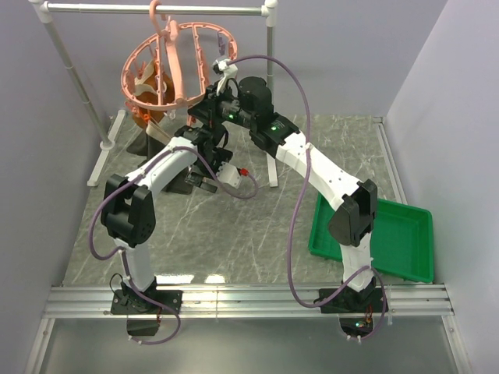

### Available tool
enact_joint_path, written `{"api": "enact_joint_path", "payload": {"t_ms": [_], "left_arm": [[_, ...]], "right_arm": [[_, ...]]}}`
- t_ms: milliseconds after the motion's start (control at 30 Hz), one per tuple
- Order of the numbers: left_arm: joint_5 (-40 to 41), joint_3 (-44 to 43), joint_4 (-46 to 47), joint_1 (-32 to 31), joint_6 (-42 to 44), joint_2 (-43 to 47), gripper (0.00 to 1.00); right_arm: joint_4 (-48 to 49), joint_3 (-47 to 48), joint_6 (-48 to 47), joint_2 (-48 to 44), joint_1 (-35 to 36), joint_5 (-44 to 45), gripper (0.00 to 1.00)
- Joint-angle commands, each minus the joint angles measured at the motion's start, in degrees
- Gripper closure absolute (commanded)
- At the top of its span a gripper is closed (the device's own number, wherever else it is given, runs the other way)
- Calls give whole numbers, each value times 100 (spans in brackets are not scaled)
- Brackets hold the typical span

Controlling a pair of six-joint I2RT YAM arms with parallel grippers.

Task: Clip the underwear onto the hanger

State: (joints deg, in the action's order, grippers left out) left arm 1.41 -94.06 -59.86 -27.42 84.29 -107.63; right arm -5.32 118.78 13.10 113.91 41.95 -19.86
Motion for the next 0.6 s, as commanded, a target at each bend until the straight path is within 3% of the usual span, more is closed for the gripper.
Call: {"api": "enact_joint_path", "payload": {"t_ms": [0, 200, 567], "left_arm": [[210, -77, 18, -44, -97, -38, 1], [299, -376, -649, -35, -97, -231, 1], [482, -464, -694, 8, -211, -478, 1]], "right_arm": [[154, 75, 52, -325, 6, -97, 100], [163, 66, 61, -317, -3, -97, 100], [198, -4, 43, -369, 6, -106, 100]]}}
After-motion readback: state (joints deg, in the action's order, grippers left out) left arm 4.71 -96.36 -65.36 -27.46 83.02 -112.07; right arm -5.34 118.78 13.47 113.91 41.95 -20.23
